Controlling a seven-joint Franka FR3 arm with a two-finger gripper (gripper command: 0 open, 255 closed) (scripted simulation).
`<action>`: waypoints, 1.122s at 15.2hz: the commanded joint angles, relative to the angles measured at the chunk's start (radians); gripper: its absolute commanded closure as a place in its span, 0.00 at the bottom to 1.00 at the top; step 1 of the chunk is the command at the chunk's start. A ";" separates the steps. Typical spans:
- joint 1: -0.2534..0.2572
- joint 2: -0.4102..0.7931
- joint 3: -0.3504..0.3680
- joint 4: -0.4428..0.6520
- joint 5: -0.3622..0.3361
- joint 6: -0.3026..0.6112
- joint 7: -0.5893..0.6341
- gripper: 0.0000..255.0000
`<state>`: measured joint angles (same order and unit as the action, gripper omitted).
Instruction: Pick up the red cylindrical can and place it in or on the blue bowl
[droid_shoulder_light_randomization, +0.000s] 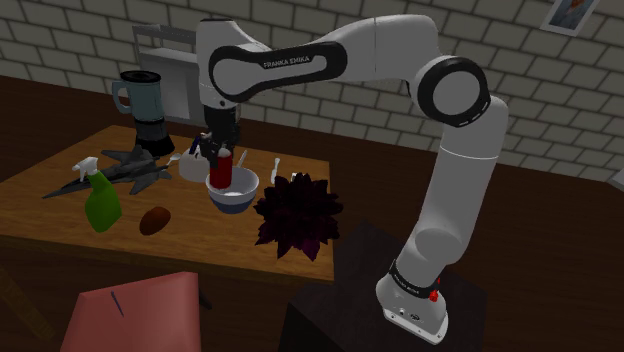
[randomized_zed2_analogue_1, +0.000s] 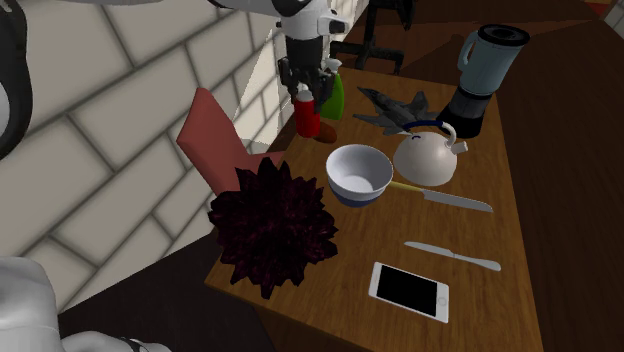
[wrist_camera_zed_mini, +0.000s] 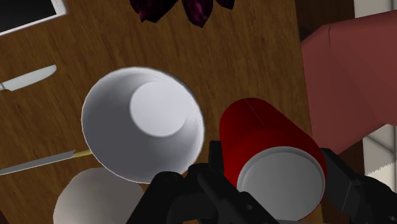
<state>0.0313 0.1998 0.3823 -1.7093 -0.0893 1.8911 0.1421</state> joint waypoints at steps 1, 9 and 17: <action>-0.020 0.030 -0.017 0.047 -0.008 -0.017 -0.039 1.00; -0.088 0.173 -0.073 0.287 -0.036 -0.114 -0.178 1.00; -0.104 0.214 -0.086 0.261 -0.045 -0.047 -0.200 1.00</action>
<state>-0.0724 0.4130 0.2966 -1.4357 -0.1333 1.8296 -0.0589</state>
